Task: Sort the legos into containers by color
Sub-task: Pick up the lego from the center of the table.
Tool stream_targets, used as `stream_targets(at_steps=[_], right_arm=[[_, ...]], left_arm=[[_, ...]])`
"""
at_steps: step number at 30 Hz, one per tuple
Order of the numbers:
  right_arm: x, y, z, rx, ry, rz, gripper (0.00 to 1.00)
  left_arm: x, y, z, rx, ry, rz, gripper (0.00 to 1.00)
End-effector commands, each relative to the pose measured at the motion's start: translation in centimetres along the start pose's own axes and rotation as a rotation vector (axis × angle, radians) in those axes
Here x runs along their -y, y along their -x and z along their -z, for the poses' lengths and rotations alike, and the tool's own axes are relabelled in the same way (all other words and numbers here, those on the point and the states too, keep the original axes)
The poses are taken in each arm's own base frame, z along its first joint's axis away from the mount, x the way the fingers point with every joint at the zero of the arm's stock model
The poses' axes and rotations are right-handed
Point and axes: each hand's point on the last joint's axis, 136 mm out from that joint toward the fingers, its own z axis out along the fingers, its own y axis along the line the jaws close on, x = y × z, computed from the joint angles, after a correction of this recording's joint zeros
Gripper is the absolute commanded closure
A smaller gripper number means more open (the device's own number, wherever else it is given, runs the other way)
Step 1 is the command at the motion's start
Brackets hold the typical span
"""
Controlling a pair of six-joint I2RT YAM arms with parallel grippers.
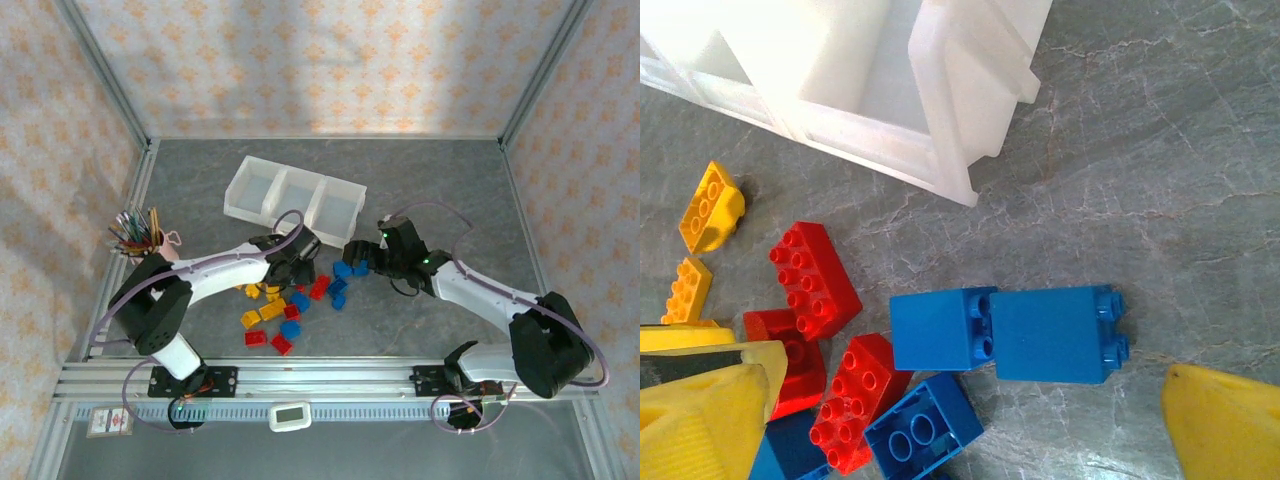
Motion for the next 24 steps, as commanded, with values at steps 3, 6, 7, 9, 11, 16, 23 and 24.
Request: stream_targets(at_steps=[3,6,7,9,11,16,23,24], right_arm=[[0.3,-0.5,-0.3,-0.01,-0.005,-0.014,0.0],[0.3,-0.5,-0.3,-0.01,-0.006,-0.015,0.0],[0.2,-0.5,-0.3,-0.009,-0.004,-0.017,0.0],[0.1,-0.4,-0.2,-0.009,0.0,-0.014,0.0],[0.0,-0.3,-0.2,-0.008,-0.001,-0.012,0.0],[0.2,-0.3,0.0,-0.002,-0.013,-0.011,0.01],[0.1,-0.2,-0.1,-0.007,-0.009,-0.012,0.0],[0.1,-0.2,-0.1,-0.006,-0.011,-0.013,0.0]], left_arm=[[-0.1,-0.4,-0.2,-0.024,0.032,-0.049,0.35],[0.3,-0.2,-0.7,-0.025,0.028,-0.06,0.38],[0.5,-0.1,-0.9,-0.026,0.029,-0.066,0.39],[0.8,0.2,-1.2,-0.03,0.033,-0.08,0.4],[0.9,0.2,-1.6,-0.036,0.045,-0.088,0.42],[0.4,0.1,-1.9,-0.042,0.072,-0.092,0.51],[0.1,0.1,-1.4,-0.025,0.067,-0.081,0.65],[0.1,0.1,-1.4,-0.024,0.066,-0.081,0.67]])
